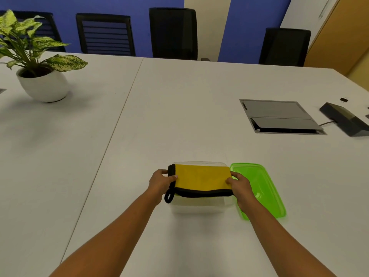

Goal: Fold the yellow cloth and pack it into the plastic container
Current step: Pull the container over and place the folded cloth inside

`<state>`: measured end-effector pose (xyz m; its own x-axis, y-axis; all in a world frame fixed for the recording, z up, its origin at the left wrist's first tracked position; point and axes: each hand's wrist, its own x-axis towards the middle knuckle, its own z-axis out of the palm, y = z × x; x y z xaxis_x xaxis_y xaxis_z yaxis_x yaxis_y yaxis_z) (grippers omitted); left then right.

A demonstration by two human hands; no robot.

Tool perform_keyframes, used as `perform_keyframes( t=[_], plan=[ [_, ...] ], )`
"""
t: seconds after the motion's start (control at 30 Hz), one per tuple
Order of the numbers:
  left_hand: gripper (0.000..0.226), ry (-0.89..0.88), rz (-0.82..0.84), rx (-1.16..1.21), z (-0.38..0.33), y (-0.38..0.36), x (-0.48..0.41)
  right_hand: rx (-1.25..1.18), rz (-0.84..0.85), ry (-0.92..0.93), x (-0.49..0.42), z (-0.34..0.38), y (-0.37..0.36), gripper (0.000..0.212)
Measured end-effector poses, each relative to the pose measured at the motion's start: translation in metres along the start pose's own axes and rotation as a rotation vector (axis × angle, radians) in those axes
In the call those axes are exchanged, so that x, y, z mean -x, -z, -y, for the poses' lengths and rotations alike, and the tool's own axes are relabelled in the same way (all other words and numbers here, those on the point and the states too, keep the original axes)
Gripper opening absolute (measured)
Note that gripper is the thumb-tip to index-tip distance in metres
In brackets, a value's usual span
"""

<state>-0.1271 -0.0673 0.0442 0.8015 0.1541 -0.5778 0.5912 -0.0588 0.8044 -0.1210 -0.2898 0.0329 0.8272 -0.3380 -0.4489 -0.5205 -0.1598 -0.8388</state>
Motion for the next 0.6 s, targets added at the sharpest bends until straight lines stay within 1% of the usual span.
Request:
perform_keyframes(
  t=[0.17, 0.33, 0.47, 0.6],
  plan=[
    [0.049, -0.017, -0.047, -0.087, 0.001, 0.008, -0.002, 0.011, 0.023, -0.004, 0.001, -0.002, -0.009, 0.038],
    [0.048, -0.031, -0.125, -0.21, 0.003, 0.023, -0.005, 0.06, 0.089, 0.014, 0.006, -0.003, -0.026, 0.038],
    [0.045, -0.072, -0.137, -0.428, 0.005, 0.026, -0.006, 0.214, 0.095, 0.097, 0.01, -0.003, -0.036, 0.039],
    [0.045, -0.095, -0.098, -0.678, 0.007, 0.017, -0.009, 0.46, 0.095, 0.163, 0.013, -0.005, -0.045, 0.046]
  ],
)
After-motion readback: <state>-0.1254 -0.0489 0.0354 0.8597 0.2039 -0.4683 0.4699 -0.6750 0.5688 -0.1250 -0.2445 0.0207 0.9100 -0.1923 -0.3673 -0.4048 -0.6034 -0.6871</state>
